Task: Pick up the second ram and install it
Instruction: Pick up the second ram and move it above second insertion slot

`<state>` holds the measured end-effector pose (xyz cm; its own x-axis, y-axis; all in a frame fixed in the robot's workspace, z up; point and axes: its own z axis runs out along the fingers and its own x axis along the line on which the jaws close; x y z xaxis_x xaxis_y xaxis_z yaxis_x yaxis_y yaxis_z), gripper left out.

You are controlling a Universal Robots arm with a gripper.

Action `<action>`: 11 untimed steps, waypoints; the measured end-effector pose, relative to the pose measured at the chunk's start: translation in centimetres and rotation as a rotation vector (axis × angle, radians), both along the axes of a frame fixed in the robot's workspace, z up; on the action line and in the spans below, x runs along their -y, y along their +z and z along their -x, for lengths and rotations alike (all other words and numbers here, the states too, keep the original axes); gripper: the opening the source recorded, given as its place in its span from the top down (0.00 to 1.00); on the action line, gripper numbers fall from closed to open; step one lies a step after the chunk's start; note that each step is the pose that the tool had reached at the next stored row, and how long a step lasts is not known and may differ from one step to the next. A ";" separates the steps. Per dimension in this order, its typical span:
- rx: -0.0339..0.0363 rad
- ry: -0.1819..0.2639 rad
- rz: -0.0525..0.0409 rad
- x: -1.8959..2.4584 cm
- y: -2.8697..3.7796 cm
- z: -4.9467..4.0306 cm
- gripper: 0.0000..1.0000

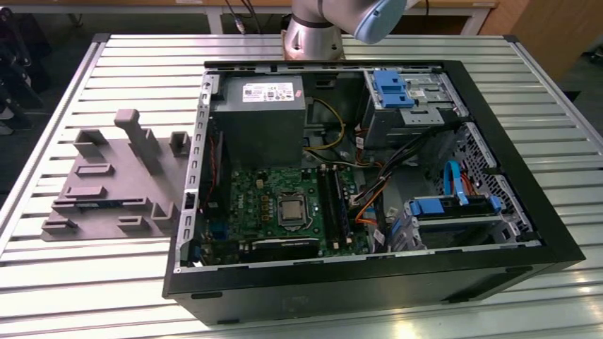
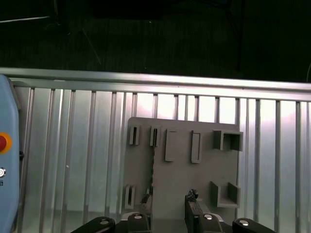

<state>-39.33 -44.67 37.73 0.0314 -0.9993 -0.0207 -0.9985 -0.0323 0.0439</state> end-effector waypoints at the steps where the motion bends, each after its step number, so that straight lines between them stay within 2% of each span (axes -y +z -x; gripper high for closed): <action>1: 0.0001 -0.002 0.0000 0.00 -0.12 0.00 0.60; 6: -0.0001 -0.049 0.0001 0.00 -0.68 0.01 0.60; 11: 0.0000 -0.052 0.0000 0.00 -0.77 0.01 0.60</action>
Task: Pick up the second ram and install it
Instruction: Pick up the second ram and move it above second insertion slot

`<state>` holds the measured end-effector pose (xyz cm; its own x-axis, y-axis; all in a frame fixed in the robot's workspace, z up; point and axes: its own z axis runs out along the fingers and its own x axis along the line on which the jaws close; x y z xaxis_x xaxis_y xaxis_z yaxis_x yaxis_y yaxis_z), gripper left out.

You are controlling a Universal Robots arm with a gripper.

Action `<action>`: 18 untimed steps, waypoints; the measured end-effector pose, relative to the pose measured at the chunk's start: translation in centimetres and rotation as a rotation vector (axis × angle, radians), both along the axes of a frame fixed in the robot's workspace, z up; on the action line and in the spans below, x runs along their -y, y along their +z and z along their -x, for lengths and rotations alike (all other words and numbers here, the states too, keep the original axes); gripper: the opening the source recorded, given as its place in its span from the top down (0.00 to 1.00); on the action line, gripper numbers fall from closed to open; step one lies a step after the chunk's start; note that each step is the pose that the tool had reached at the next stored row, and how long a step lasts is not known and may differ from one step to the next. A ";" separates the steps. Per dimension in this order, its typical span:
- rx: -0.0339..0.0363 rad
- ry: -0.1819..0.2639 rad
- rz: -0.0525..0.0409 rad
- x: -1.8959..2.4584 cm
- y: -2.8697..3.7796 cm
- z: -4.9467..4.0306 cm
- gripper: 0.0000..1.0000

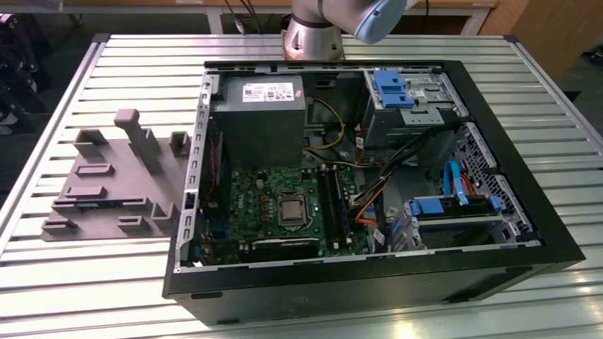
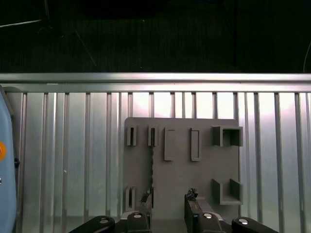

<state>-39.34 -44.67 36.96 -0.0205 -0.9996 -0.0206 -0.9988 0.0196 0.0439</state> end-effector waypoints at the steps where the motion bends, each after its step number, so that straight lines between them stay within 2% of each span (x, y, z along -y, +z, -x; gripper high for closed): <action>1: 0.0000 0.000 0.0000 0.00 0.00 0.00 0.60; 12: 0.0000 0.000 0.0000 0.00 -0.15 0.00 0.60; 14: 0.0000 0.000 0.0000 0.00 -1.00 0.00 0.60; 18: 0.0000 0.000 0.0001 0.00 -1.06 0.00 0.60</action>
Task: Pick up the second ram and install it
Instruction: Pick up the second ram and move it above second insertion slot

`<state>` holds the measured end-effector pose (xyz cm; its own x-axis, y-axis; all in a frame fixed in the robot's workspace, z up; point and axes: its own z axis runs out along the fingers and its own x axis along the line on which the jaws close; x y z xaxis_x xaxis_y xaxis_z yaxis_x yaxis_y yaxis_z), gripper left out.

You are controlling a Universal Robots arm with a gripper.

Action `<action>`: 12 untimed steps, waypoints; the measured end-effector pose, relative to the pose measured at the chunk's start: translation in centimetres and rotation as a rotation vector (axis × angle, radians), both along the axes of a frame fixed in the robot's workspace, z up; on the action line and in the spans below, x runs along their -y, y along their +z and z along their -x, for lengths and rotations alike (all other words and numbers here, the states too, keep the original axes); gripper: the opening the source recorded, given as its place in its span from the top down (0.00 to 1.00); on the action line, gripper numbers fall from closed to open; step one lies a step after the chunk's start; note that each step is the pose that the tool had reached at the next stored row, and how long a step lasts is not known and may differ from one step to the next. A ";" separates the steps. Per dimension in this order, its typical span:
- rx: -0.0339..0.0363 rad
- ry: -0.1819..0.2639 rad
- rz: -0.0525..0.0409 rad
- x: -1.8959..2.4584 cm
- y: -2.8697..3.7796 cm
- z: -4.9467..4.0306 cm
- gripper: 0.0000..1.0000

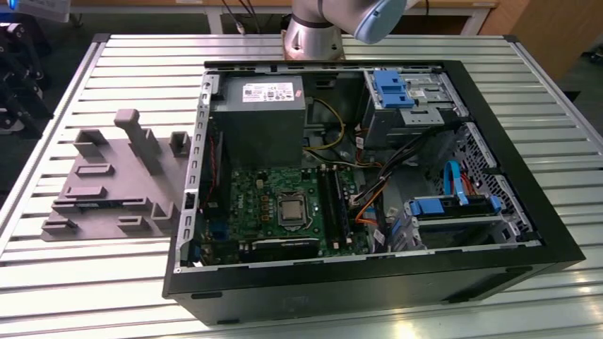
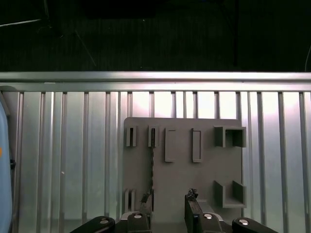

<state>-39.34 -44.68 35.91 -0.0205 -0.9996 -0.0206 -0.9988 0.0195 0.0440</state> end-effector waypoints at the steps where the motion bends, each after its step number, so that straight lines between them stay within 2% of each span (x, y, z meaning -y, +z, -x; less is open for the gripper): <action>1: 0.0000 0.000 -0.0001 0.00 -0.07 0.00 0.60; 6: 0.0000 0.000 0.0000 0.00 -0.16 0.00 0.60; 8: 0.0000 0.000 0.0000 0.00 -0.79 0.00 0.60; 12: 0.0000 0.000 0.0000 0.00 -0.84 0.00 0.60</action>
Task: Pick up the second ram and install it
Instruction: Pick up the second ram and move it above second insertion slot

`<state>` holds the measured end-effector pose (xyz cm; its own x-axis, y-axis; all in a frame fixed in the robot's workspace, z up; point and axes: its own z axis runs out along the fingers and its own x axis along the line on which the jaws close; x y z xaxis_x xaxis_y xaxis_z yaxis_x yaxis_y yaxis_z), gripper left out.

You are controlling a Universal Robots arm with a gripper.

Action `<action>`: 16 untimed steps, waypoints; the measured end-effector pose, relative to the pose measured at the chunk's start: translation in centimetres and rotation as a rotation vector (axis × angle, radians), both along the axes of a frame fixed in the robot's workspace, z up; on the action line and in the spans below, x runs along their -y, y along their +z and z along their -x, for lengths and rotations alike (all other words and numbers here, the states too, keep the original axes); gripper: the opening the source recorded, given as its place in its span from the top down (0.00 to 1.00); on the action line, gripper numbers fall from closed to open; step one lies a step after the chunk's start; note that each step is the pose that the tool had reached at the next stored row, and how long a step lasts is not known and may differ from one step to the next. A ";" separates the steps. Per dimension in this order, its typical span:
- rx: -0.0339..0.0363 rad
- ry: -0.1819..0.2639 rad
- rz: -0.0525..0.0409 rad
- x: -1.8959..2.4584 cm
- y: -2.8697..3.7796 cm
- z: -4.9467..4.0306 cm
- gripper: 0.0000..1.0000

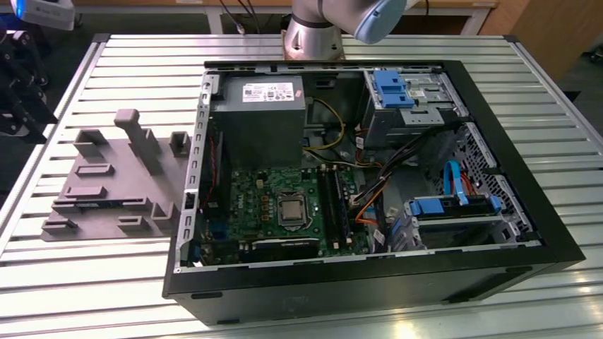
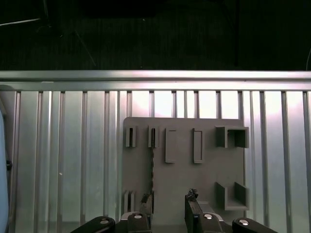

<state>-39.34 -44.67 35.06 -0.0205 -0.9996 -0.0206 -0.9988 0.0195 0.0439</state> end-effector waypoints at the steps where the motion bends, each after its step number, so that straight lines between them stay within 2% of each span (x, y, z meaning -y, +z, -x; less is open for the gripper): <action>1: 0.0000 0.000 -0.0001 0.00 -0.02 0.00 0.60; 6: 0.0000 0.000 0.0000 0.02 -0.32 0.00 0.60; 11: 0.0000 0.000 0.0000 0.17 -0.94 0.00 0.60; 16: 0.0003 0.000 -0.0013 0.69 -1.74 0.00 0.60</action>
